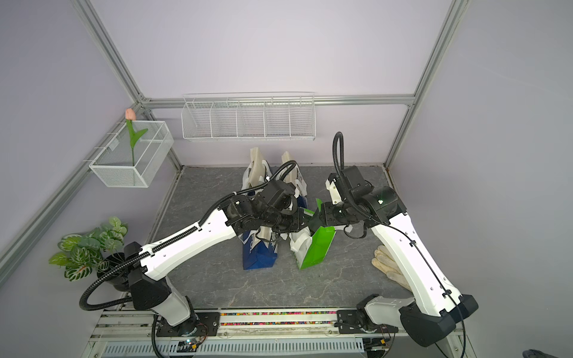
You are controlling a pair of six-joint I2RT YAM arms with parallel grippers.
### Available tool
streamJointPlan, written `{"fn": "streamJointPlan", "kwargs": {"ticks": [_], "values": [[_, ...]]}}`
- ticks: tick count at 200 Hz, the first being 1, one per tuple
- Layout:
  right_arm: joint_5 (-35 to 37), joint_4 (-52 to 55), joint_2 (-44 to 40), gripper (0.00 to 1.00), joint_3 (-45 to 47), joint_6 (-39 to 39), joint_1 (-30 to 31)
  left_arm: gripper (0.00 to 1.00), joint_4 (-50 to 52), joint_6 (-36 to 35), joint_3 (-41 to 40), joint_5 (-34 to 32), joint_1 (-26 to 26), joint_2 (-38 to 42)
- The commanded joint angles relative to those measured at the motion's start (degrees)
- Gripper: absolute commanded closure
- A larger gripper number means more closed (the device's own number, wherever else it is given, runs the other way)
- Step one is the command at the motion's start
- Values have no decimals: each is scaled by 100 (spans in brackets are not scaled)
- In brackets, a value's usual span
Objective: Open the takeout bag
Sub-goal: Pick up the takeout bag at the center of the board.
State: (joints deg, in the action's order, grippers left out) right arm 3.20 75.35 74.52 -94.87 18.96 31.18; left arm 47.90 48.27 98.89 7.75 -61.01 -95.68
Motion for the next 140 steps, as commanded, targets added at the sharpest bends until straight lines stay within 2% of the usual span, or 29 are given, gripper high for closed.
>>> {"fn": "streamJointPlan", "kwargs": {"ticks": [1, 14, 33, 79, 110, 125, 140], "values": [[684, 473, 75, 27, -374, -56, 475, 100, -117, -111, 161, -19, 45, 12], [1250, 776, 225, 28, -575, 26, 773, 100, -121, -124, 170, -2, 46, 6], [1765, 1070, 425, 31, -632, 118, 848, 100, -154, -107, 157, -10, 46, 9], [1913, 1043, 601, 34, -542, 274, 1126, 100, -239, -89, 60, -1, 54, 74], [2074, 1157, 729, 32, -735, 311, 1300, 100, -272, -89, 34, 9, 54, 87], [2188, 1275, 811, 26, -860, 368, 1457, 100, -294, -81, 34, 33, 54, 76], [2404, 1395, 886, 28, -895, 477, 1549, 100, -299, -81, 34, 38, 54, 80]]}}
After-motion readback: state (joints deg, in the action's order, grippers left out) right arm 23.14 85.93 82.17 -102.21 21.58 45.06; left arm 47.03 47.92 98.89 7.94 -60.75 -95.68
